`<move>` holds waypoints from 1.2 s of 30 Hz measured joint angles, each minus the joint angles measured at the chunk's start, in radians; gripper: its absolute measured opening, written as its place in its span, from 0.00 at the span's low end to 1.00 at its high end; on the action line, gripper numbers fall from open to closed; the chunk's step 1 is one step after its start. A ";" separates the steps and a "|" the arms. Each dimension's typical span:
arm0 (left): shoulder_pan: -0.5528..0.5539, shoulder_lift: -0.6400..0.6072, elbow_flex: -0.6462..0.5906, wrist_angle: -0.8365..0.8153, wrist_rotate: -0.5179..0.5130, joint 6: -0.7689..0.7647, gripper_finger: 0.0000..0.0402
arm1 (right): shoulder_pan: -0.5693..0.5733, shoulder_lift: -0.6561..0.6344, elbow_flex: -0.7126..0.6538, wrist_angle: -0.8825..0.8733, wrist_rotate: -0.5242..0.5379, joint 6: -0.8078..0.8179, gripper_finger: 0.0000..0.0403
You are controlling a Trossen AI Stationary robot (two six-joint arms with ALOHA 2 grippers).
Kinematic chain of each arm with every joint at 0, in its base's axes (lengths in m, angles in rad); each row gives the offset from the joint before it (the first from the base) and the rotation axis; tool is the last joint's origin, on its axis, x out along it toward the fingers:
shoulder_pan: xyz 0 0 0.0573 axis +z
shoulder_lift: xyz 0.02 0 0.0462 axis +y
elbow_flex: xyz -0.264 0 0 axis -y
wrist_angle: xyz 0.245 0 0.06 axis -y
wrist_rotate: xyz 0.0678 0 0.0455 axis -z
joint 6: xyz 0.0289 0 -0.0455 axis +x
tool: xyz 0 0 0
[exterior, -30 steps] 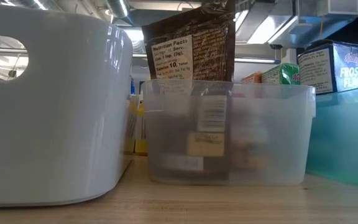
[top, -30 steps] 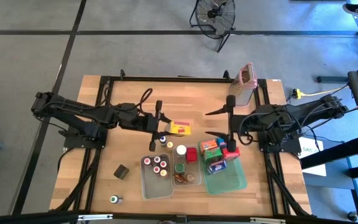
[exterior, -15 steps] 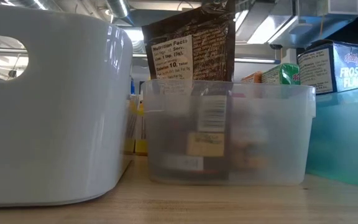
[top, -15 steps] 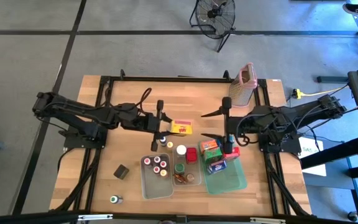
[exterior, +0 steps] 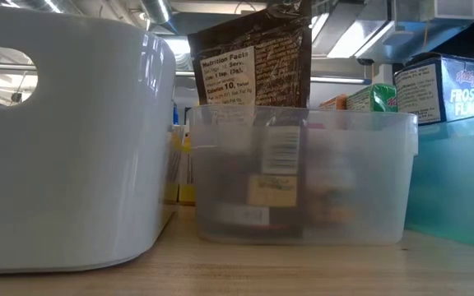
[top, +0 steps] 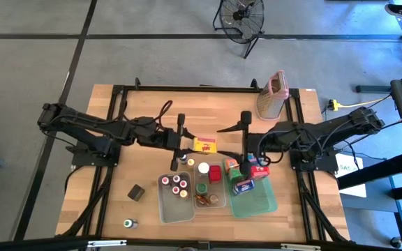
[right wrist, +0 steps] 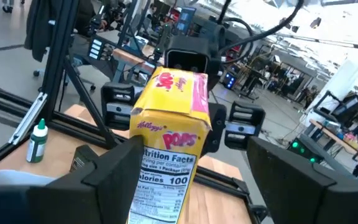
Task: Pick & Place Kitchen Items
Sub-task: Put the yellow cereal box into the blue bin
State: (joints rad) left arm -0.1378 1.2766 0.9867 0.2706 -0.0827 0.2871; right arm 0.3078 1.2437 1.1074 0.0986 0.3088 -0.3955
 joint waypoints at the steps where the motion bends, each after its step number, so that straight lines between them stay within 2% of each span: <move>1: 0.000 0.000 0.000 -0.004 0.002 0.002 0.31 | 0.001 0.001 0.000 -0.001 0.000 -0.006 0.72; 10: 0.002 0.000 0.000 -0.011 -0.010 0.007 0.32 | 0.004 -0.005 0.000 -0.030 0.041 0.050 0.72; 16: 0.001 0.000 0.000 -0.015 -0.009 0.006 0.31 | 0.090 -0.045 0.000 -0.105 0.329 0.093 0.72; 18: 0.000 0.000 0.000 -0.020 -0.005 0.006 0.31 | 0.125 -0.061 0.000 -0.126 0.370 0.093 0.72; 23: 0.002 0.000 0.000 -0.019 -0.008 0.006 0.32 | 0.176 -0.072 0.000 -0.153 0.370 0.046 0.72; 30: 0.002 0.000 0.000 -0.019 -0.006 0.001 0.31 | 0.180 -0.073 0.000 -0.169 0.371 0.030 0.72; 36: 0.002 0.000 0.000 -0.019 -0.006 -0.012 0.32 | 0.177 -0.073 0.000 -0.171 0.257 0.029 0.72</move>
State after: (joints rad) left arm -0.1356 1.2762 0.9863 0.2512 -0.0884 0.2753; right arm 0.4846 1.1706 1.1072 -0.0727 0.5662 -0.3668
